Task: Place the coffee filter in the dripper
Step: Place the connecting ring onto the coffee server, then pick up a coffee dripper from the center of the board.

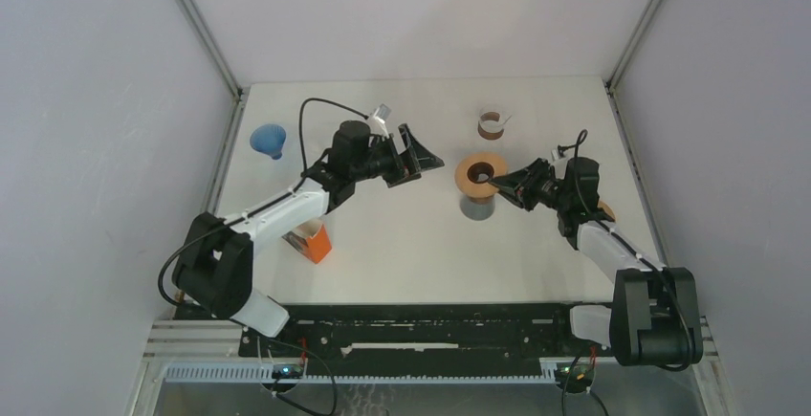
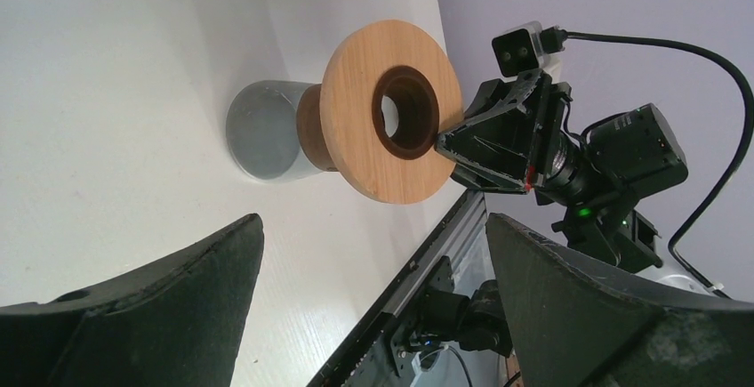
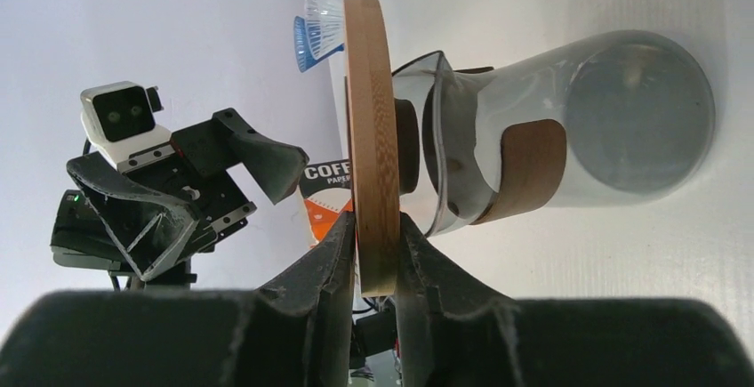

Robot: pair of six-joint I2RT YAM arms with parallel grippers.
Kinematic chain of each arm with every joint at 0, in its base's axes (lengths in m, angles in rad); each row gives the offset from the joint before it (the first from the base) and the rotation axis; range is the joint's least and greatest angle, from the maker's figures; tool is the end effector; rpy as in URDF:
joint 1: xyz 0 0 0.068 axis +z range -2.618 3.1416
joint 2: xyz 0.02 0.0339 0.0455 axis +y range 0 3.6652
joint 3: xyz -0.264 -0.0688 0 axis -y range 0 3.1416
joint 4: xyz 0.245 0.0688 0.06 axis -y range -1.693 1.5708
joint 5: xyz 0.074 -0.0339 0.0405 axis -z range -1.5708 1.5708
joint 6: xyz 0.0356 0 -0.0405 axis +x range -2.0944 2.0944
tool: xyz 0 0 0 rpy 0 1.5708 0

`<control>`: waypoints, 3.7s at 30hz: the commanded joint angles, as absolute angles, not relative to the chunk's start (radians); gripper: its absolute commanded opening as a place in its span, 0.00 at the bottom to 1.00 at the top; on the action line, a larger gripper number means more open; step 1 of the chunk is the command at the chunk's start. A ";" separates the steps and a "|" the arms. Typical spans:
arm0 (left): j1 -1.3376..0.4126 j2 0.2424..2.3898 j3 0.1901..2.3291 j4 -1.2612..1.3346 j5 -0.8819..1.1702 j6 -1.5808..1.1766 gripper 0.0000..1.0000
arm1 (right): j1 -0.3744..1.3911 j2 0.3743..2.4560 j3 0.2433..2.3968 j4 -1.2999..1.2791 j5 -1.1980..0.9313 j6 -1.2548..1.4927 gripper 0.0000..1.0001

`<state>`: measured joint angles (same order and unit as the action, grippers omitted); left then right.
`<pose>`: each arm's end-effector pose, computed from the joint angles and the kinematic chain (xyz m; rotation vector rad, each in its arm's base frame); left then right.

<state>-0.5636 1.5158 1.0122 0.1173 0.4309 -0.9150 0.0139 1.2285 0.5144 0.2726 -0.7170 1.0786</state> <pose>0.2858 -0.1982 0.2714 -0.0647 2.1918 -1.3343 0.2466 0.0268 0.2040 0.6447 2.0892 1.3811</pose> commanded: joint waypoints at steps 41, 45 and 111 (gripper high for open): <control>-0.551 1.379 1.126 -0.181 0.270 -0.679 1.00 | 0.028 1.161 0.780 -0.245 -0.533 0.713 0.66; -0.496 1.309 1.118 -0.263 0.205 -0.627 1.00 | 0.021 1.103 0.808 -0.324 -0.501 0.641 0.77; 0.068 1.728 1.316 -0.329 0.170 -0.501 0.01 | 0.052 0.540 0.817 -0.704 -0.255 0.428 0.86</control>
<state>0.0795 1.8606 1.3373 -0.3206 0.1635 -0.5434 0.0467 0.5488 0.7990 -0.7124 -0.2489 0.4465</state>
